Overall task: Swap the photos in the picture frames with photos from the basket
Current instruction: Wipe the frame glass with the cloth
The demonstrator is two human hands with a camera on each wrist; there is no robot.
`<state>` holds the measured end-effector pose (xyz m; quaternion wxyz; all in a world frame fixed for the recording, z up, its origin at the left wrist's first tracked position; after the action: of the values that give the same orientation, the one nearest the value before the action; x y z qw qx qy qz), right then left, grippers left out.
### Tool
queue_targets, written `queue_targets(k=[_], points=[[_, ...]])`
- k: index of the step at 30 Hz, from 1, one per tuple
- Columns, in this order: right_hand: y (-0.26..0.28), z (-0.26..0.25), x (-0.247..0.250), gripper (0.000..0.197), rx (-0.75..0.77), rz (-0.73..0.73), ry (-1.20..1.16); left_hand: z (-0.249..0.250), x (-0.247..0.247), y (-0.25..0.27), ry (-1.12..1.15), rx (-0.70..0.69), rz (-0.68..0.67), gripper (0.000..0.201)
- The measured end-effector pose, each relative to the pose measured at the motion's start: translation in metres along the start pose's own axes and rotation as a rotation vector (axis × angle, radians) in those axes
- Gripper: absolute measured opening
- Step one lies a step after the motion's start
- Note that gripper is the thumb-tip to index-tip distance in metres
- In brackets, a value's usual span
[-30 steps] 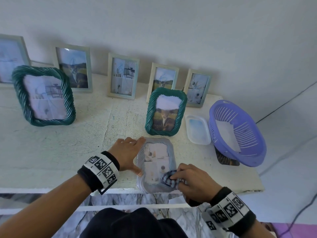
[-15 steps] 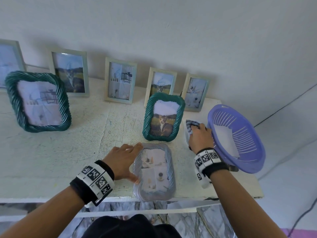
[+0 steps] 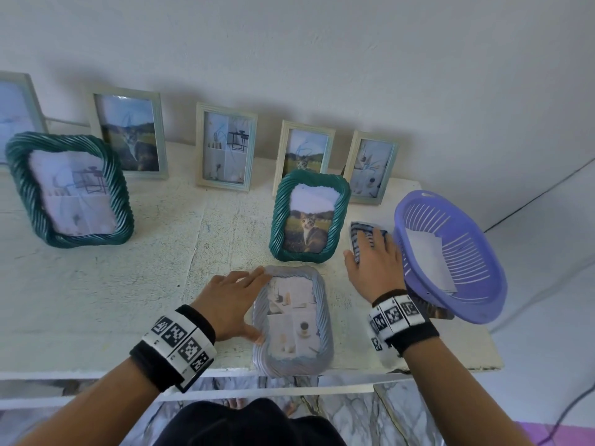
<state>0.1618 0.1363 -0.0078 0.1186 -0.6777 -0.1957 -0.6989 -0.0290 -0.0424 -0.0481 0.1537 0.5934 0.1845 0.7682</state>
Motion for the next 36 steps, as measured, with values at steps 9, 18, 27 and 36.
queue_targets(k=[9, 18, 27, 36], points=[[0.088, -0.043, -0.039, 0.025, 0.066, -0.235, -0.382, 0.014, -0.007, 0.015, 0.233, 0.082, 0.094, 0.091], [0.088, -0.034, -0.039, 0.006, -0.164, -0.307, -1.329, 0.016, -0.005, 0.024, 0.567, 0.015, 0.117, 0.077], [0.109, -0.084, 0.009, 0.035, 0.261, -0.236, -1.542, 0.023, 0.011, 0.026, 1.171, -0.003, 0.202, 0.119], [0.111, -0.112, 0.038, 0.029, 0.448, -0.145, -1.319, 0.040, 0.037, 0.039, 1.708, -0.124, 0.307, 0.093]])
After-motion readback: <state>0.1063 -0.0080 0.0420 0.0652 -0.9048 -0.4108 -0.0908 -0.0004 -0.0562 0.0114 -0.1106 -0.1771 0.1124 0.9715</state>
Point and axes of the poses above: each hand's wrist, its own y-axis away from the middle knuckle, its own x-axis out of the back of the hand, z = x × y, the point moved 5 cm from there along -y, towards the middle knuckle, and after that the axes turned 5 degrees about -z, right-handed, at the moved point
